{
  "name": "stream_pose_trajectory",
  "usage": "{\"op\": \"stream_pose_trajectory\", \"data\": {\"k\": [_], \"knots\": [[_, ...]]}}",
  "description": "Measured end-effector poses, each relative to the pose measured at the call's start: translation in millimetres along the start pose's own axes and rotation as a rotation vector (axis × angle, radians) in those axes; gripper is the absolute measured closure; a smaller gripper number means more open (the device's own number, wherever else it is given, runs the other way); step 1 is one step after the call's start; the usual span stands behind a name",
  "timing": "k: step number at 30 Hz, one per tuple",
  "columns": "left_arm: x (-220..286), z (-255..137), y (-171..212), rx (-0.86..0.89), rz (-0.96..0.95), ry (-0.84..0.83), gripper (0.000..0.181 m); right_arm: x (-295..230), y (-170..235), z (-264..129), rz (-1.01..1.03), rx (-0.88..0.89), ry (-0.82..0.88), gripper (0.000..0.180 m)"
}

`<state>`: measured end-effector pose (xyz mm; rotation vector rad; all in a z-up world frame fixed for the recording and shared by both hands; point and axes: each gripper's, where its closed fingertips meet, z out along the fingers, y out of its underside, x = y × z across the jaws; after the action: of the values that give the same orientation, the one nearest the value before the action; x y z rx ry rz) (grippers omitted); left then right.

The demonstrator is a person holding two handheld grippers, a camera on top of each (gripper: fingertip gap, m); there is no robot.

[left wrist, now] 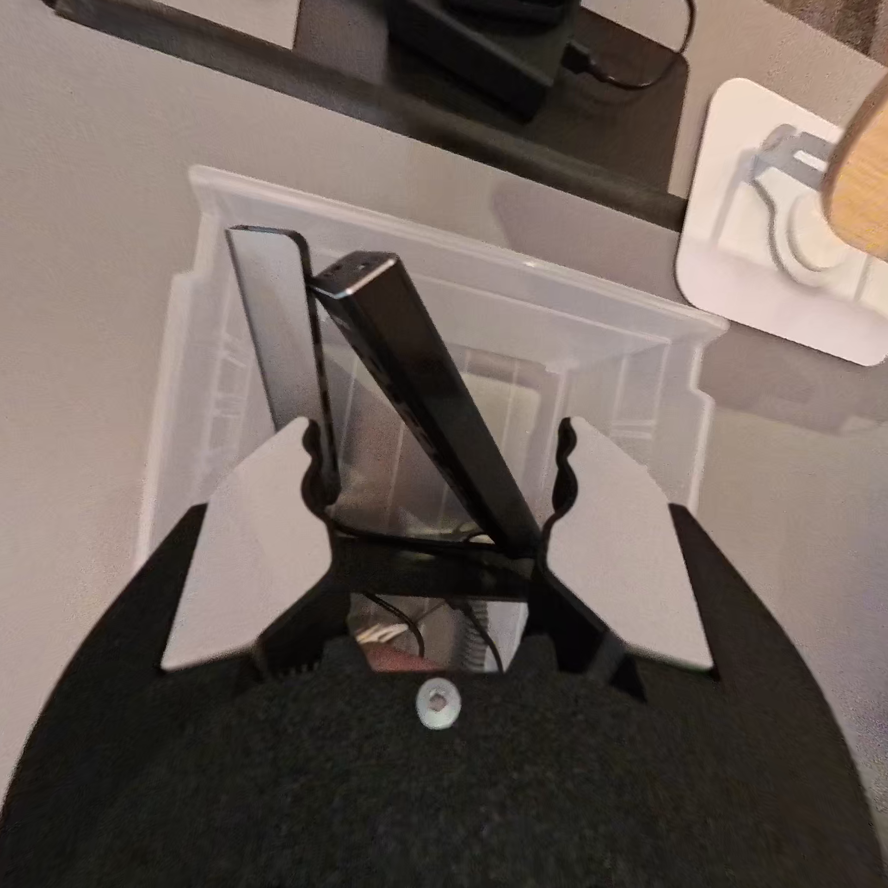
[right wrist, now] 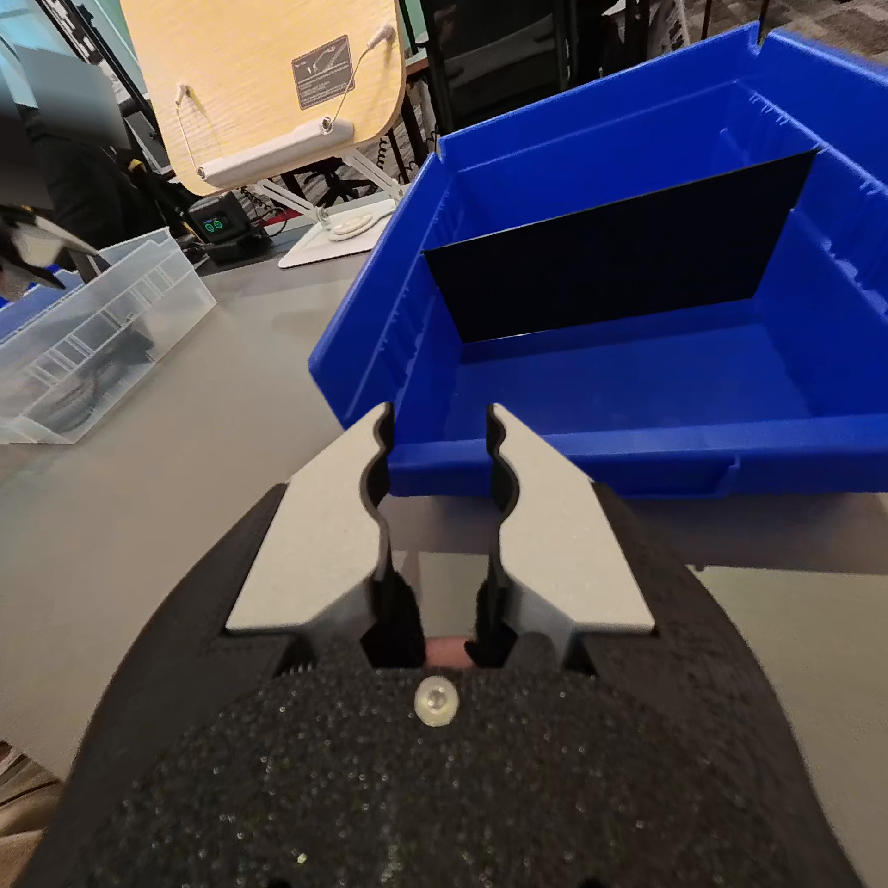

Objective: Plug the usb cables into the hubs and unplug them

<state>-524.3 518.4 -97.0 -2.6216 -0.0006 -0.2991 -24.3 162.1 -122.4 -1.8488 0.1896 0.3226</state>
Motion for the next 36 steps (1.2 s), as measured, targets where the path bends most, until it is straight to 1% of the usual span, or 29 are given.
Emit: {"op": "stream_pose_trajectory", "data": {"k": [1,4,9,10,12,16,17,19,22,25,28,30,32,34,36], "knots": [[-1.7,4.4,2.2,-0.018,-0.022,0.01,0.089,-0.6,0.5,-0.8,0.003,0.0,-0.005,0.143],[8.7,17.9,10.5,-0.103,-0.13,0.117,0.089,0.4,3.2,-1.9,0.018,-0.01,-0.013,0.143],[6.9,38.8,12.5,-0.139,-0.21,0.142,0.093,-3.2,4.4,-2.8,0.055,-0.018,-0.048,0.142],[6.0,41.5,15.4,-0.15,-0.225,0.153,0.098,-3.1,4.6,-3.3,0.054,-0.019,-0.047,0.142],[6.5,43.4,17.5,-0.142,-0.238,0.191,0.129,-2.6,5.9,-3.8,0.054,-0.025,-0.047,0.142],[8.5,36.8,16.1,-0.091,-0.171,0.249,0.134,-2.6,9.3,-3.2,0.057,-0.039,-0.046,0.142],[9.3,32.5,15.1,-0.065,-0.151,0.258,0.142,-2.5,9.3,-3.0,0.053,-0.039,-0.043,0.142],[15.2,18.8,7.6,0.021,-0.107,0.294,0.149,-2.4,9.4,-2.7,0.044,-0.039,-0.037,0.142],[32.2,-13.1,-4.9,0.162,0.031,0.341,0.15,-1.5,7.3,-2.6,0.033,-0.028,-0.022,0.143],[64.9,-60.0,-12.2,0.306,0.206,0.416,0.15,-2.4,-1.6,-4.7,0.026,0.014,-0.018,0.143],[107.0,-116.2,-8.1,0.441,0.372,0.501,0.15,-6.7,-17.1,-10.4,-0.005,0.093,-0.016,0.143],[136.3,-150.4,5.5,0.504,0.455,0.563,0.15,-19.1,-24.4,-14.3,-0.045,0.115,-0.034,0.14],[167.8,-178.1,30.8,0.54,0.521,0.654,0.151,-59.8,-28.5,-19.3,-0.065,0.067,-0.157,0.136],[197.6,-192.1,68.5,0.545,0.577,0.737,0.151,-105.2,-25.6,-20.1,-0.117,-0.01,-0.257,0.124],[224.4,-190.4,112.2,0.515,0.627,0.786,0.151,-146.5,-10.4,-18.0,-0.212,-0.117,-0.328,0.118]]}}
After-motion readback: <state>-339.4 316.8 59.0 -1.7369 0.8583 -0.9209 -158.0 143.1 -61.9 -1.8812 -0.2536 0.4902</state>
